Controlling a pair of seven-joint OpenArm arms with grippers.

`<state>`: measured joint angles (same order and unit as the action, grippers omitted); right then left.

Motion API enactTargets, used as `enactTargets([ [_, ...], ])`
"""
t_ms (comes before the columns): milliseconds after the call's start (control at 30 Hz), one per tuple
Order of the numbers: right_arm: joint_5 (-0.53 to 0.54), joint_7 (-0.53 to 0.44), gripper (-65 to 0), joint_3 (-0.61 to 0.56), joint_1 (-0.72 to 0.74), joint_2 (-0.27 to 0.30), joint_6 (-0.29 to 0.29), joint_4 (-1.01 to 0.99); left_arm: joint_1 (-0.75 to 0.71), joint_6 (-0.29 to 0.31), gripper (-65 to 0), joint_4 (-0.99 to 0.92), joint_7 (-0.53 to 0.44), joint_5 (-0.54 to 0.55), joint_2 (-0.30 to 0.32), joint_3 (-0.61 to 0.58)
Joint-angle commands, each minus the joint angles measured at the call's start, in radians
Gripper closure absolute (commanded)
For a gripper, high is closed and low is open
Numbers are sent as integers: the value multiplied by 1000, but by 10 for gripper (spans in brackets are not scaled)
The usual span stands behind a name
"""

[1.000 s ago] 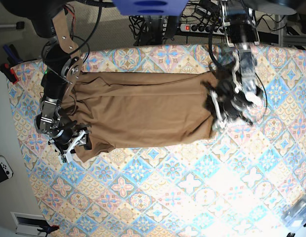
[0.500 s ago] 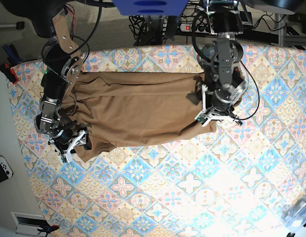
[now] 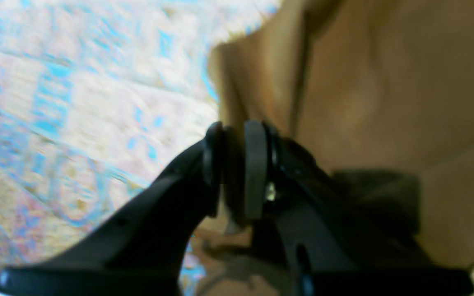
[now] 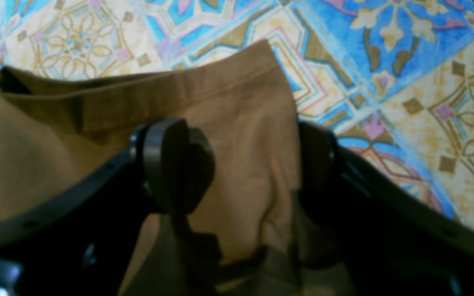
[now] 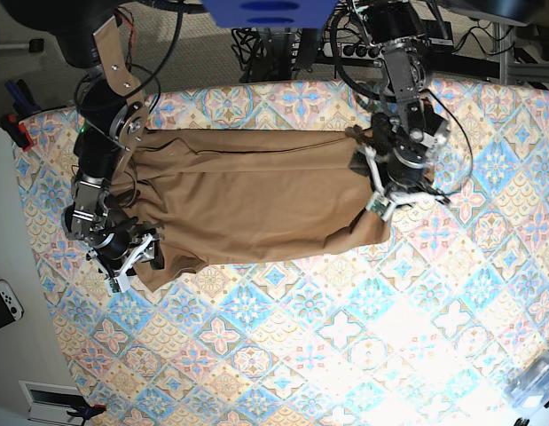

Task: Layout the t-shirt on the table in an organized manner, then fold the t-shirt properly
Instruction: 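Pull the held hem corner with the left gripper to straighten the shirt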

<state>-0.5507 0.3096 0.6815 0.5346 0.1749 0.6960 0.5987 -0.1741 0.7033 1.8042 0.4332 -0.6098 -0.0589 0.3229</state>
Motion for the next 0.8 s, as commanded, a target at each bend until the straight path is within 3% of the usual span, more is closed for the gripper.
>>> enactTargets([
  [0, -44, 76, -389, -3, 2, 5, 2, -6, -3, -5, -94, 9, -24, -14, 24, -23],
  [100, -44, 76, -389, -3, 2, 5, 2, -6, -34, -5, -93, 7, -27, -46, 66, -81],
  [300, -44, 76, -389, -3, 2, 5, 2, -6, -68, -5, -92, 55, -150, -19, 64, -97],
  [467, -44, 76, -389, -3, 2, 5, 2, -6, -60, -5, -99, 90, -176, -25, -32, -89],
  [567, -44, 76, -389, -3, 2, 5, 2, -6, -58, -5, -99, 139, -175, -6, -55, -89],
  [633, -44, 76, -389, -3, 2, 5, 2, -6, -35, -5, -99, 157, -168, 58, -66, -71],
  [700, -44, 76, -389, -3, 2, 5, 2, -6, 0, -5, -96, 154, -142, 149, -91, 22],
  [767, -44, 76, -389, -3, 0, 5, 2, -6, 64, -5, -92, 151, -44, 215, -98, 115],
])
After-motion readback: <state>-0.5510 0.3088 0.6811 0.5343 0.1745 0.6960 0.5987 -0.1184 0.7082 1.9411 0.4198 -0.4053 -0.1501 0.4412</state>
